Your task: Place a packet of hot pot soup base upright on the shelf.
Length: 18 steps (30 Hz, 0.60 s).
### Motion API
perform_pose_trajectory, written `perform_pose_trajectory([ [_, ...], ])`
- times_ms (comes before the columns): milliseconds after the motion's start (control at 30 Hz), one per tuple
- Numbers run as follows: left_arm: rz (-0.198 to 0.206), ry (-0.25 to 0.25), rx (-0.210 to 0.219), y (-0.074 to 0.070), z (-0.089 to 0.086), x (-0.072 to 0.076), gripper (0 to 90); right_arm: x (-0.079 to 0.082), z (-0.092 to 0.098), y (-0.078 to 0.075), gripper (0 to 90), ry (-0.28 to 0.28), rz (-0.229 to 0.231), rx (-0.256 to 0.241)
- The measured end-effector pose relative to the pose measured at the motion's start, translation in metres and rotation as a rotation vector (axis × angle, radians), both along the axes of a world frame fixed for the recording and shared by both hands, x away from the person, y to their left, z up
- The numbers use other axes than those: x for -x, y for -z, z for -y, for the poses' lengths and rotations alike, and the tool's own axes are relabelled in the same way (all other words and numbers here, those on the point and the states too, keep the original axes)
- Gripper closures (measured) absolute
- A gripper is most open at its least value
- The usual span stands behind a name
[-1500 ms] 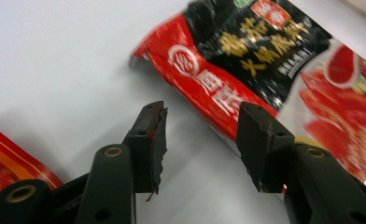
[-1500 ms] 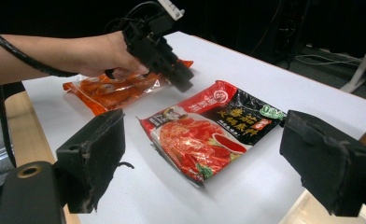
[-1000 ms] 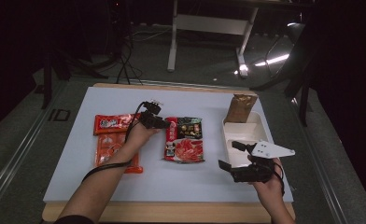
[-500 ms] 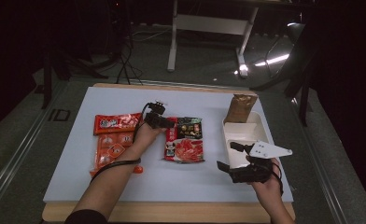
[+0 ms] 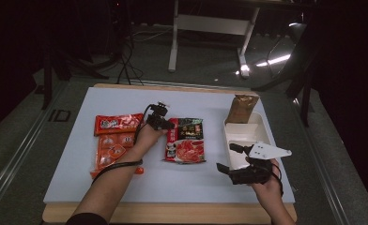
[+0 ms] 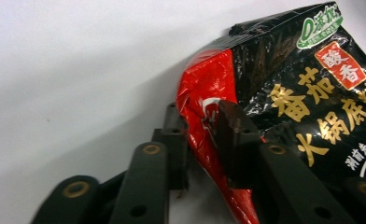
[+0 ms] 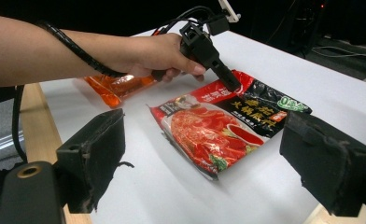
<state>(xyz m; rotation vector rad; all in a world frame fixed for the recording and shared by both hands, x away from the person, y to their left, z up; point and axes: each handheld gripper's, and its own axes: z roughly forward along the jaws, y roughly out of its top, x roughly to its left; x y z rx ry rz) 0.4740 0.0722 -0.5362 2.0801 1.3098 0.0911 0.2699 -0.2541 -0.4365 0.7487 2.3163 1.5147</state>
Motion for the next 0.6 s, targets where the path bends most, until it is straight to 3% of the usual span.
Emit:
perform_pose_trajectory([
  [67,-0.012,-0.008,0.015,-0.001,-0.001,-0.001,80.1,0.000,0.000,0.000,14.2,-0.001,-0.001,0.000],
  [233,0.007,-0.020,0.024,-0.005,0.003,0.002,85.0,-0.001,0.001,0.000,14.2,0.008,0.005,-0.003],
  [433,0.055,-0.020,0.054,-0.015,0.003,0.008,87.0,-0.001,0.007,-0.006,15.0,0.046,0.021,-0.029],
  [600,0.114,-0.014,0.097,-0.027,0.002,0.017,87.4,0.001,0.006,-0.007,15.1,0.062,0.046,0.004],
])
